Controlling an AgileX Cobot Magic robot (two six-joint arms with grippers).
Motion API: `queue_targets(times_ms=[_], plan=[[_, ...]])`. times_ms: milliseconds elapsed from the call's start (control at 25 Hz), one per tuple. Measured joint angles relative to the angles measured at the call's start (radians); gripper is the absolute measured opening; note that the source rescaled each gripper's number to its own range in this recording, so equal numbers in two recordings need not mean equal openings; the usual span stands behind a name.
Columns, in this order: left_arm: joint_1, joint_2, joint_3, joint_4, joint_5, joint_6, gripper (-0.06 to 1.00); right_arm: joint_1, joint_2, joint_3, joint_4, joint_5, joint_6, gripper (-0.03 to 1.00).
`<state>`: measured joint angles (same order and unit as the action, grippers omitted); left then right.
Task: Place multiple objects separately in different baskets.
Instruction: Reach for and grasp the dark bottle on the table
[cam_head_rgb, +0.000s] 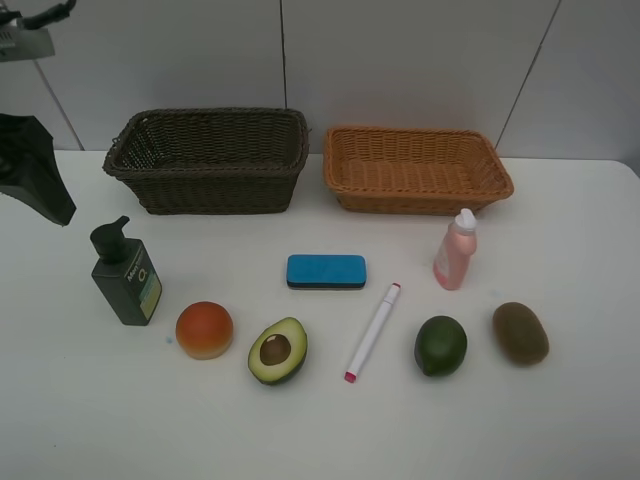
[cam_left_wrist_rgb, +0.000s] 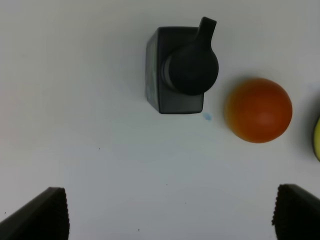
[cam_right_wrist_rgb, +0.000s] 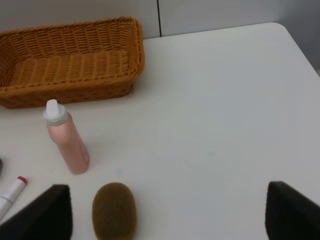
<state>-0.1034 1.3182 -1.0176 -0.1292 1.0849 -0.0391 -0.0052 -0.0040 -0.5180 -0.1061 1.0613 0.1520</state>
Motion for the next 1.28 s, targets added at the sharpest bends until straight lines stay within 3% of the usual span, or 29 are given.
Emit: queue_targets(times_ms=[280,520,1280], plan=[[0.0,0.163,-0.03,-0.002,-0.005,0.011,1.0,0.0,0.0,0.0,0.0,0.0,0.0,0.96],[0.0,0.235,-0.031,-0.051,-0.061,0.055,1.0,0.0,0.0,0.0,0.0,0.0,0.0,0.96],[0.0,0.247,-0.031,-0.135,-0.135,0.278,1.0,0.0,0.0,0.0,0.0,0.0,0.0,0.96]])
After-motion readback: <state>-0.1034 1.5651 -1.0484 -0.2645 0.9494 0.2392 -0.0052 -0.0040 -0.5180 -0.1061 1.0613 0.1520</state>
